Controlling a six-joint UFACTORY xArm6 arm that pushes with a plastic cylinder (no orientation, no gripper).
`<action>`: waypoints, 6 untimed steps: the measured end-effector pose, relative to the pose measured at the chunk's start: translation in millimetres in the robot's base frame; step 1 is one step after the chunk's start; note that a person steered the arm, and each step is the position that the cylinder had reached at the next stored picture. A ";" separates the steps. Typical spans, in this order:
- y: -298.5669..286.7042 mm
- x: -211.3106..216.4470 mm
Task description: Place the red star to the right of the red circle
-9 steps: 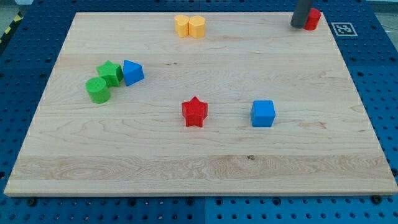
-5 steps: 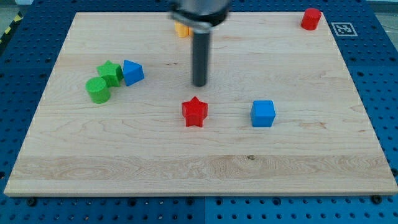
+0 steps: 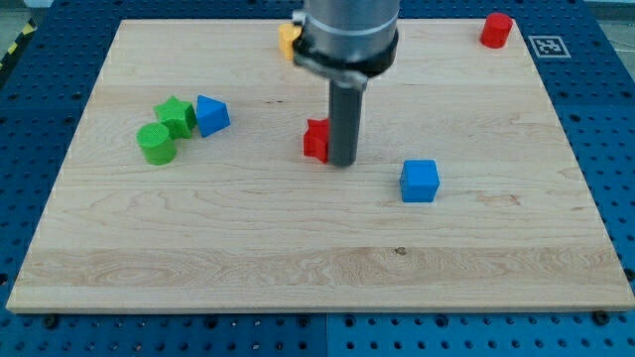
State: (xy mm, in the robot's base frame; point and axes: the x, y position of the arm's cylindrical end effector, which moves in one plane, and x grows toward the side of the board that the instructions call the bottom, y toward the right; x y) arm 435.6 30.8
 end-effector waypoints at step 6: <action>47.1 -41.9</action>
State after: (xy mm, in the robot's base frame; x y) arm 393.7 77.9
